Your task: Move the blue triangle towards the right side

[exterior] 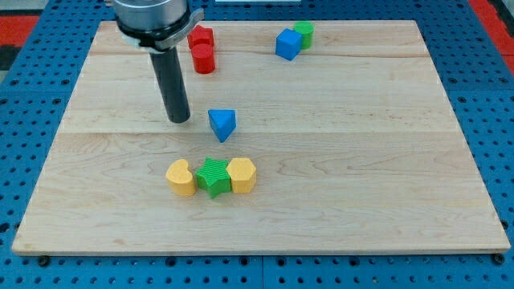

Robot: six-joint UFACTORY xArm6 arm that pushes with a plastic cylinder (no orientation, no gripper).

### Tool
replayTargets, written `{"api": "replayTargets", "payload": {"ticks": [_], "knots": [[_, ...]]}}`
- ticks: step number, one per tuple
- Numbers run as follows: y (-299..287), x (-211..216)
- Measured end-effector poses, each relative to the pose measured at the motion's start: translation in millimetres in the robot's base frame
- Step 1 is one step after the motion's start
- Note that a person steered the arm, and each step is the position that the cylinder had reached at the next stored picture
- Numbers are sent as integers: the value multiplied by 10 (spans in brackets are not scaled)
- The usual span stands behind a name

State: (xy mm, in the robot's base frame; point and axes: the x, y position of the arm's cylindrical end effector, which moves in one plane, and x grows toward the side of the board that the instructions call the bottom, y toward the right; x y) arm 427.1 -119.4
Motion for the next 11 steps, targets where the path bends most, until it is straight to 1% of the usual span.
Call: {"api": "replayTargets", "payload": {"ticks": [1, 2, 3, 4, 5, 6, 7, 8, 10, 11], "knots": [[639, 84], [1369, 72], [1504, -207], [1513, -510], [1907, -527], [2175, -397], [2056, -110], [1652, 251], [2507, 308], [2741, 275]]}}
